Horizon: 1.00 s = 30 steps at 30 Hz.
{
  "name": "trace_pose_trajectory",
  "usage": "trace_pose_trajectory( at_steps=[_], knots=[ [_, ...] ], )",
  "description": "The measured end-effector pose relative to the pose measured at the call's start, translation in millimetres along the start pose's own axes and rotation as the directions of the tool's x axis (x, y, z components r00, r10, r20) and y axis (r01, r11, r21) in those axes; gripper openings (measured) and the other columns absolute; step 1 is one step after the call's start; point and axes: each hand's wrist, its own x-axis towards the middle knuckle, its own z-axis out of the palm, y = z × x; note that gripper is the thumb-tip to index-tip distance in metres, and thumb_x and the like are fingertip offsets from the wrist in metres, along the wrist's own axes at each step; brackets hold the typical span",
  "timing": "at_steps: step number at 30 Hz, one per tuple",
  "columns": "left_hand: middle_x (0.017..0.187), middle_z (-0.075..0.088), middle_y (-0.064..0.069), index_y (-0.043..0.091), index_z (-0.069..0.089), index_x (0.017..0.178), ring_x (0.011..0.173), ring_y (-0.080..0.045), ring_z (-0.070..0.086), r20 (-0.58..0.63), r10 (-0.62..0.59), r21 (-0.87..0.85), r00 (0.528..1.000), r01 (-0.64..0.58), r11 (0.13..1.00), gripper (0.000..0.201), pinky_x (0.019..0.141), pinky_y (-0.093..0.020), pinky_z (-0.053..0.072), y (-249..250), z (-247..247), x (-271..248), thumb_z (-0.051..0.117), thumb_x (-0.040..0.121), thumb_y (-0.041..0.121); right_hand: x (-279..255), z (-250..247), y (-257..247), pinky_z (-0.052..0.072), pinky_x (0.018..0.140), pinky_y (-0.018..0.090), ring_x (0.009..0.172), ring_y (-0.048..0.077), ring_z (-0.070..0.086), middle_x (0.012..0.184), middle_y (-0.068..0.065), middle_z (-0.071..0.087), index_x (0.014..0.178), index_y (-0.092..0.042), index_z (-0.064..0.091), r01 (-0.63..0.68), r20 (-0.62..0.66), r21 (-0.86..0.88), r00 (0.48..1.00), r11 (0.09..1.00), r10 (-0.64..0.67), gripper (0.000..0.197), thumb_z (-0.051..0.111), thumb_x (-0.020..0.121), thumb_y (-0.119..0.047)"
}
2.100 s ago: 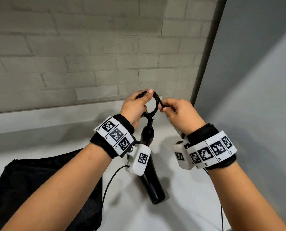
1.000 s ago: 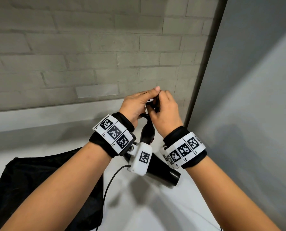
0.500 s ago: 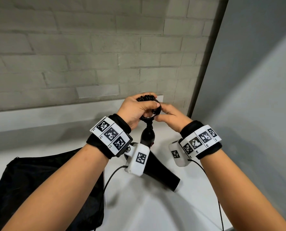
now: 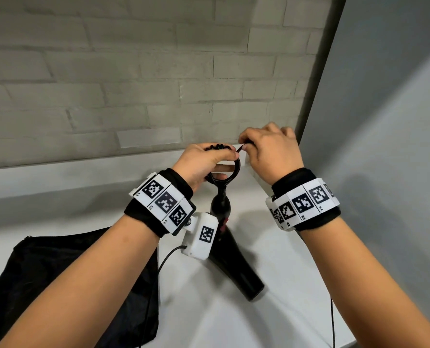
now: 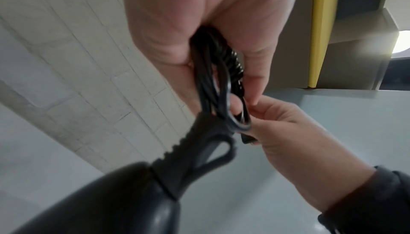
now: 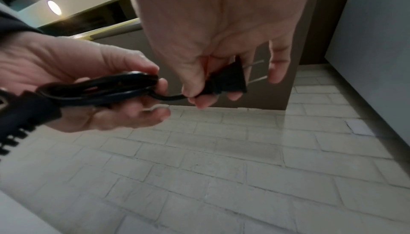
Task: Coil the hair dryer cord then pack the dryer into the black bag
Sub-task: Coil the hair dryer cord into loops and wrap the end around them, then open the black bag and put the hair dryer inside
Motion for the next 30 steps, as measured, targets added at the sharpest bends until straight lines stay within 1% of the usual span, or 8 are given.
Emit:
trace_pose_trajectory(
  at_steps=[6,10,13,17,21,24,27,30],
  knots=[
    [0.072,0.066,0.003,0.018,0.065,0.077,0.053,-0.007,0.067,0.032,0.017,0.019,0.999,-0.017,1.000,0.013,0.049,-0.016,0.047,1.0,2.9,-1.3,0.067,0.078,0.006,-2.4,-3.1,-10.8,0.031,0.088,0.042,0.101,0.032,0.051,0.092,0.008,0.071,0.101,-0.014,0.056,-0.022,-0.133,-0.038,0.991,0.999,0.016,0.019,0.051,0.084,-0.015],
    [0.075,0.065,0.003,0.019,0.064,0.081,0.053,-0.006,0.066,-0.025,0.021,-0.029,0.999,-0.022,0.999,0.013,0.051,-0.017,0.047,-3.3,5.9,2.1,0.065,0.080,0.007,-9.5,-6.9,-18.4,0.041,0.080,0.039,0.097,0.034,0.050,0.089,0.010,0.070,0.105,-0.012,0.053,-0.107,-0.144,0.114,0.982,0.988,0.123,0.021,0.050,0.085,-0.016],
    [0.079,0.065,0.002,0.020,0.064,0.083,0.059,-0.009,0.065,-0.062,0.011,-0.097,0.998,-0.016,0.995,0.013,0.050,-0.016,0.046,-6.2,8.0,4.9,0.063,0.083,0.007,-16.3,-8.1,-22.4,0.047,0.077,0.038,0.096,0.033,0.053,0.092,0.012,0.069,0.104,-0.011,0.054,-0.154,-0.106,0.262,0.977,0.953,0.188,0.021,0.050,0.085,-0.017],
    [0.072,0.061,0.005,0.019,0.064,0.079,0.047,-0.002,0.058,-0.137,-0.011,-0.206,0.991,-0.018,0.978,0.013,0.047,-0.015,0.047,-8.3,9.2,7.7,0.063,0.083,0.007,-26.2,-2.2,-15.3,0.040,0.091,0.024,0.108,0.023,0.055,0.114,0.009,0.062,0.114,-0.009,0.052,-0.215,-0.063,0.545,0.954,0.811,0.295,0.031,0.056,0.083,-0.013],
    [0.072,0.061,0.006,0.019,0.063,0.077,0.045,0.000,0.058,-0.185,-0.009,-0.241,0.983,-0.036,0.970,0.012,0.045,-0.014,0.047,-11.0,8.2,11.6,0.063,0.083,0.008,-52.4,21.5,-3.6,0.032,0.102,0.023,0.119,0.019,0.045,0.127,0.010,0.050,0.126,-0.008,0.040,-0.262,-0.026,0.549,0.944,0.794,0.329,0.051,0.059,0.080,-0.012],
    [0.072,0.061,0.004,0.016,0.061,0.076,0.046,-0.002,0.058,-0.214,-0.027,-0.267,0.977,-0.032,0.963,0.012,0.044,-0.015,0.048,-12.0,7.4,13.9,0.063,0.083,0.007,-78.2,44.6,3.2,0.038,0.099,0.031,0.115,0.021,0.046,0.126,0.010,0.049,0.128,-0.009,0.037,-0.394,0.162,0.503,0.917,0.769,0.364,0.052,0.060,0.081,-0.015],
    [0.072,0.060,0.003,0.015,0.060,0.075,0.051,-0.005,0.057,-0.234,-0.039,-0.278,0.972,-0.028,0.960,0.013,0.043,-0.015,0.048,-12.6,7.4,14.4,0.063,0.083,0.006,-100.9,61.7,8.5,0.039,0.087,0.027,0.107,0.021,0.049,0.124,0.010,0.049,0.128,-0.013,0.037,-0.530,0.542,0.370,0.790,0.763,0.286,0.052,0.060,0.083,-0.026],
    [0.072,0.060,0.002,0.015,0.060,0.074,0.054,-0.007,0.056,-0.244,-0.040,-0.284,0.969,-0.032,0.958,0.013,0.043,-0.015,0.049,-12.9,7.0,13.7,0.063,0.083,0.006,-117.3,76.3,10.0,0.040,0.096,0.030,0.116,0.025,0.049,0.134,0.011,0.044,0.135,-0.016,0.030,-0.497,0.854,0.117,0.493,0.860,0.169,0.065,0.060,0.081,-0.039]
  ],
)
